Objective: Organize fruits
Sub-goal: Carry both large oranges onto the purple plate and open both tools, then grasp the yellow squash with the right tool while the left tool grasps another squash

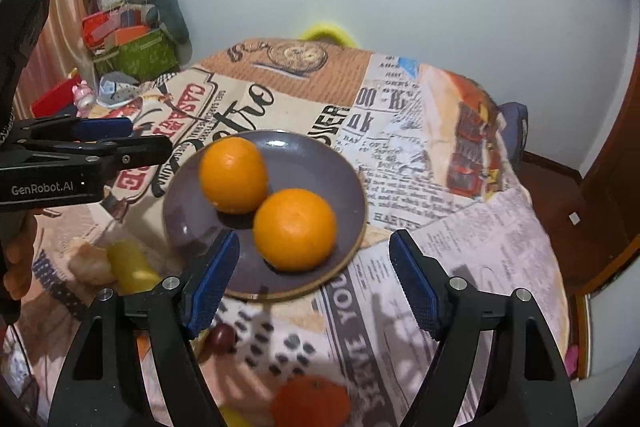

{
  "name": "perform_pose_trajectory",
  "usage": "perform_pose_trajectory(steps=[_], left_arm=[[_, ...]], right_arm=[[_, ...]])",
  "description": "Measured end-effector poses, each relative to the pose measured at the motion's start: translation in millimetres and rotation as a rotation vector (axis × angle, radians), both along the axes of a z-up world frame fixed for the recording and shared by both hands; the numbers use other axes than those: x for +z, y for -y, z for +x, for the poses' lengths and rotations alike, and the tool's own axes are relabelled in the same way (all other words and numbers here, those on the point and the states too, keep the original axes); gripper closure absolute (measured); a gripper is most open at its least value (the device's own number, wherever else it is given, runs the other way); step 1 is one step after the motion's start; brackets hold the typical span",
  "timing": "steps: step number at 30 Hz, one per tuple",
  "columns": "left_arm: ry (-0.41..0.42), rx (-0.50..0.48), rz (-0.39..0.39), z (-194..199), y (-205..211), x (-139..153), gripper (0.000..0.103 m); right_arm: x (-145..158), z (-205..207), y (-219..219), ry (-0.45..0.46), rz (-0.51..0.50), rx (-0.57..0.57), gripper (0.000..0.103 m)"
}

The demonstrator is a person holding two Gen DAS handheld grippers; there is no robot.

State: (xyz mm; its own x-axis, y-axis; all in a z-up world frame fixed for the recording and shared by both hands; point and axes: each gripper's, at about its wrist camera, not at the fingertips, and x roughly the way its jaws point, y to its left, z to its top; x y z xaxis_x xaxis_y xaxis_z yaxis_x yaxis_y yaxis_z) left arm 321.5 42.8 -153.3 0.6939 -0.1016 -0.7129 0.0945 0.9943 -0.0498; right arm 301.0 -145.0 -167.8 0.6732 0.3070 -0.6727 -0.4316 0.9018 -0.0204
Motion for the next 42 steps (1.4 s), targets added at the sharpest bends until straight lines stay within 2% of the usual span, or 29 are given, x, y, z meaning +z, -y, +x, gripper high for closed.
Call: perform_pose_trajectory(steps=[10,18,23,32,35,42], left_arm=[[-0.010,-0.002,-0.002,-57,10,8,0.027],[-0.090,-0.015,-0.032,-87,32,-21,0.024],[-0.145,-0.054,0.003,-92,59,-44,0.024],[-0.216,-0.100,0.107,-80,91,-79,0.024],[-0.240,-0.089,0.130,-75,93,-88,0.024],[-0.244,-0.161,0.143,-82,111,-90,0.024]], right_arm=[[8,-56,36,0.006,-0.020,-0.052,0.028],[-13,-95,60,-0.045,-0.063,-0.086,0.025],[-42,-114,71,-0.111,-0.086,-0.099,0.025],[-90,-113,77,-0.223,-0.116,-0.119,0.025],[-93,-109,80,-0.233,-0.093,-0.131,0.025],[-95,-90,91,-0.230,-0.086,-0.184,0.025]])
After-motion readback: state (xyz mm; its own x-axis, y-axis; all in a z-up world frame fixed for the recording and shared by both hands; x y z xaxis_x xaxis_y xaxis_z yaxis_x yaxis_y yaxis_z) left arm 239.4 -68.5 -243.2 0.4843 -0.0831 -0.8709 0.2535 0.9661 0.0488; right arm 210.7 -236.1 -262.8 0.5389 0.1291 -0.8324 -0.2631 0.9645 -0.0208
